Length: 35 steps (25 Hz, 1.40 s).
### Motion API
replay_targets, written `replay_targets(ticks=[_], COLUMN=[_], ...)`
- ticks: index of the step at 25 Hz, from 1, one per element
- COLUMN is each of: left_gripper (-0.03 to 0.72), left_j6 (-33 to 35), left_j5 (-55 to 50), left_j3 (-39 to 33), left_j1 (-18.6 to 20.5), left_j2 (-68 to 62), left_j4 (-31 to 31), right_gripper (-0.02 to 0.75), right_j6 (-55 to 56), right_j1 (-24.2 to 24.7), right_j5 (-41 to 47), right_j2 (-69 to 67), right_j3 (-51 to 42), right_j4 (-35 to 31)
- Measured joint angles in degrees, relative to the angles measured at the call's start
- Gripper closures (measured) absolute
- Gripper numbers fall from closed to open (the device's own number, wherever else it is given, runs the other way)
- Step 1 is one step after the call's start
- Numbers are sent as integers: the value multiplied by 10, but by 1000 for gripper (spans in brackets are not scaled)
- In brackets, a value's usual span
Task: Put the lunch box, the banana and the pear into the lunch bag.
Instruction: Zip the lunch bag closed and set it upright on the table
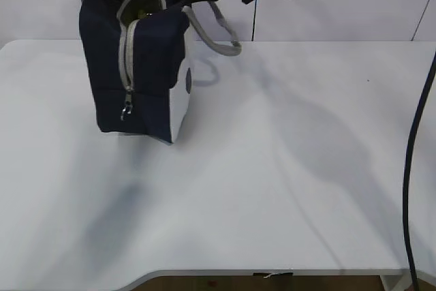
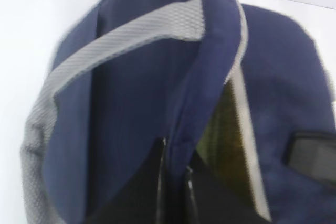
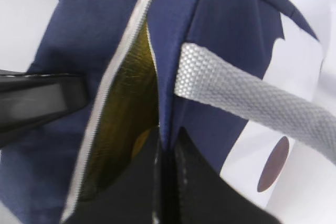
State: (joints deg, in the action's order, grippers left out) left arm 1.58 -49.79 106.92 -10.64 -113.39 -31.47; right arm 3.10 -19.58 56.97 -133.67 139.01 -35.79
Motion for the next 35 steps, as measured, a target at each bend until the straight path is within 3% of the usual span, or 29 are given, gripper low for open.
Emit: replay_targets(ticks=[6,11,15,21,35], left_gripper=[686,686,686,686,686], left_j6=[2,2,2,-4,-10], left_j5=[-4,17,28,39,45], left_j3=[0,0,0,0,0], left_j1=[-43,-90,-117,-123,-131], left_j2=[11,11,11,11,-2], left_j4=[-6,-6,-6,-6,-13], right_gripper=[728,729,729,729,729], right_j6=[62,67,68,65,27], right_j1=[0,0,1,4,13], right_j5=[144,177,178,179,171], right_j2=[0,0,0,2,102], right_j3=[112,152,155,149,-47], right_j4=[163,245,266,289,316])
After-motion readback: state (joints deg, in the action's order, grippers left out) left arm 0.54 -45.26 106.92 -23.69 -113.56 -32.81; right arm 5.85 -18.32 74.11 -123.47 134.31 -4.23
